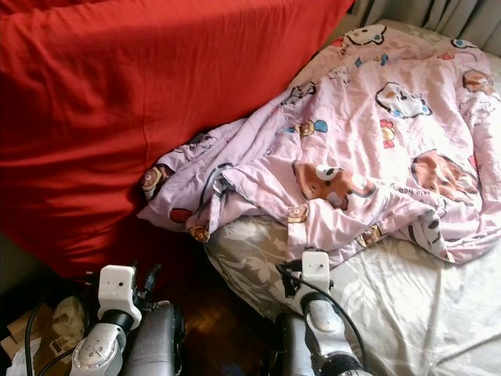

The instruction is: Clean up the room

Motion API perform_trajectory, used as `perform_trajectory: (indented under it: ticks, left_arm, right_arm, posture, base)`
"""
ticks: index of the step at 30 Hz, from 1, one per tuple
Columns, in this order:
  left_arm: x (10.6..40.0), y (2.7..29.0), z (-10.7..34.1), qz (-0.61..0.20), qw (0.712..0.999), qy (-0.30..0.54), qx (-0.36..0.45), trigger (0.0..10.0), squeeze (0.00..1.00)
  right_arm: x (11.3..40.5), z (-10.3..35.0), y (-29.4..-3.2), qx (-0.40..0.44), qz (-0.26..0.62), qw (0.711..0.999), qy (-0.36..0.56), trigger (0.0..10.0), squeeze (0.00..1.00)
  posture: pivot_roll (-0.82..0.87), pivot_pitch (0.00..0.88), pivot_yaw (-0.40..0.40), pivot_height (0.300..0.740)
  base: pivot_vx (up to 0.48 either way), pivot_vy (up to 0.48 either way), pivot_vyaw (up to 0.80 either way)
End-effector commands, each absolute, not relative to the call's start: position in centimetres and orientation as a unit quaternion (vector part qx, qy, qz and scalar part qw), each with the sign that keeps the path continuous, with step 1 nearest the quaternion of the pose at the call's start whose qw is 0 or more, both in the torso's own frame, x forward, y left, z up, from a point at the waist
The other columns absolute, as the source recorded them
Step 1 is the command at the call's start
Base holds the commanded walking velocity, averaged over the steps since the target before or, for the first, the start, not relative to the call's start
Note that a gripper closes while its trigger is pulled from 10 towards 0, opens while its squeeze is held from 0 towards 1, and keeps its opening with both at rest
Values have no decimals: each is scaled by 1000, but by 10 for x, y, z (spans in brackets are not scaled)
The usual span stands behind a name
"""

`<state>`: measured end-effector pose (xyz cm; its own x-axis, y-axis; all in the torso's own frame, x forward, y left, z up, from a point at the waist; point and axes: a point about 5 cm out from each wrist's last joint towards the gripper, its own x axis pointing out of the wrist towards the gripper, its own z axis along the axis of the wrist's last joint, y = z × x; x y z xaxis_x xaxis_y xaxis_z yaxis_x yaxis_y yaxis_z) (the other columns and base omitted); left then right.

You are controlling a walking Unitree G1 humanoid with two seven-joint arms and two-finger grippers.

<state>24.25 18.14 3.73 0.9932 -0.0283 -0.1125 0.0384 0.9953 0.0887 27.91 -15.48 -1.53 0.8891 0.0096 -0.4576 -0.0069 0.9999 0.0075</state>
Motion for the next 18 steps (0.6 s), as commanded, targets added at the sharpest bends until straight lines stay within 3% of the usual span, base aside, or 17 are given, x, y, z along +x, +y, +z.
perform_trajectory:
  ticks: [1,18]
  left_arm:
    - [241,179,38,-21,997,57,43,10000,0]
    - [234,178,43,-25,997,53,46,10000,0]
  right_arm:
    - [272,-24,-152,1,13,965,261,10000,0]
    - [296,-4,-136,-6,42,969,242,10000,0]
  posture:
    - [140,285,-65,607]
    - [178,351,-74,607]
  base:
    - [0,0,0]
    - [0,0,0]
